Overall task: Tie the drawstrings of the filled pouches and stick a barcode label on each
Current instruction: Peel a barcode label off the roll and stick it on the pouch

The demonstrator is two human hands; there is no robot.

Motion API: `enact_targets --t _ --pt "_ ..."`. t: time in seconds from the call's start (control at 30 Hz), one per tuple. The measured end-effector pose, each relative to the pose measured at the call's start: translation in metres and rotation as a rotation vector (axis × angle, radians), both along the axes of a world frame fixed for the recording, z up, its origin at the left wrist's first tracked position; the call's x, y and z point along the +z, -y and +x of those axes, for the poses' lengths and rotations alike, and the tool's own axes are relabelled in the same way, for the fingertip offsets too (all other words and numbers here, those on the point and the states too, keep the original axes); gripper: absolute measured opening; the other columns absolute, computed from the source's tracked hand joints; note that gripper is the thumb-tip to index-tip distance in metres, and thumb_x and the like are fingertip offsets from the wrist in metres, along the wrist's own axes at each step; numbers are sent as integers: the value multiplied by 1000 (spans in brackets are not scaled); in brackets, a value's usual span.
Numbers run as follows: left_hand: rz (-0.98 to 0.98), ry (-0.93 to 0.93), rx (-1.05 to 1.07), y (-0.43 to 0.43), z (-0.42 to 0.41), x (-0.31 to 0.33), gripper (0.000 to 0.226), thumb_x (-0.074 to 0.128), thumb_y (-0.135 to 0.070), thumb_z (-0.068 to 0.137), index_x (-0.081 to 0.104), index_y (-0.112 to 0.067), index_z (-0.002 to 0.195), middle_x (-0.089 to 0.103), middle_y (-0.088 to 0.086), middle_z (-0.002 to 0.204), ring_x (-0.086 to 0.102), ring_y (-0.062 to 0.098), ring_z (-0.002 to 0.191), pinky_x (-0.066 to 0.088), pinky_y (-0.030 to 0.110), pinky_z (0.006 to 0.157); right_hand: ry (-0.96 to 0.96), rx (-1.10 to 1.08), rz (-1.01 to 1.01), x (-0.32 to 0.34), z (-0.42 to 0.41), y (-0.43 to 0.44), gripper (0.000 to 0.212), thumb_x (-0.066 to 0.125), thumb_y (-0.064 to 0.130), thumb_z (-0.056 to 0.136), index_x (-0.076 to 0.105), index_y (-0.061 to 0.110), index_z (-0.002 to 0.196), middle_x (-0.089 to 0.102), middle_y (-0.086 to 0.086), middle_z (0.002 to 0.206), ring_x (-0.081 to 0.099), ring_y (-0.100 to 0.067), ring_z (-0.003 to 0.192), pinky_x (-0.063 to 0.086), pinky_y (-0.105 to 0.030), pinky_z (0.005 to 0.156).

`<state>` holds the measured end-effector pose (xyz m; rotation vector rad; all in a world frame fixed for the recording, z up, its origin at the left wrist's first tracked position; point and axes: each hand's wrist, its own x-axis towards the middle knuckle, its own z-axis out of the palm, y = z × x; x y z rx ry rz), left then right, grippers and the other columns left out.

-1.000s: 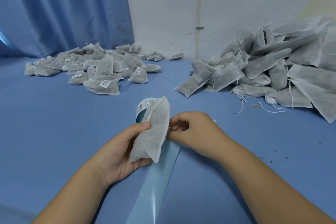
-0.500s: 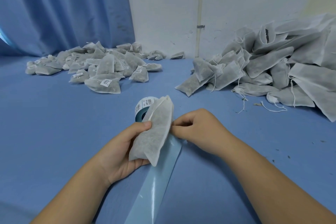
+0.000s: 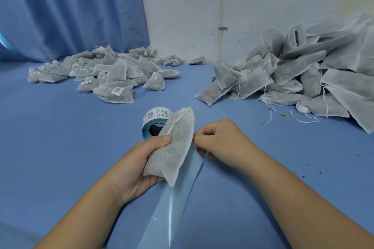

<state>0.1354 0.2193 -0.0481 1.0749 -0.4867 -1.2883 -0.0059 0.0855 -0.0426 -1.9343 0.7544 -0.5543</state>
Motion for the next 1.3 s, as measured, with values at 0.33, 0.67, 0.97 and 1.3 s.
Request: enact_targets --t 0.33,0.67,0.97,1.3 --pt "11 -14 38 -1 -1 0 55 72 -24 64 68 -2 114 73 17 104 74 23 82 61 36 64 133 -167 189 11 -10 10 23 58 13 79 64 15 57 66 2 56 62 -10 53 45 -21 47" --pt "3 77 41 -1 -1 0 34 72 -31 67 80 -12 93 74 12 105 74 21 87 60 33 68 159 -341 155 19 -28 27 22 57 14 81 65 14 60 67 6 56 61 -8 51 45 -18 45" --pt "-170 360 271 -6 -8 11 32 73 -41 63 79 -16 84 76 10 96 72 19 85 58 30 73 132 -328 104 14 -52 41 22 58 15 83 72 14 66 73 4 69 63 -8 55 48 -24 53" --pt "-214 435 195 56 -72 59 19 65 -37 89 68 -20 95 74 1 82 73 20 73 51 25 49 269 -474 190 11 -116 76 18 62 15 87 73 11 73 72 0 70 58 -11 51 45 -29 55"
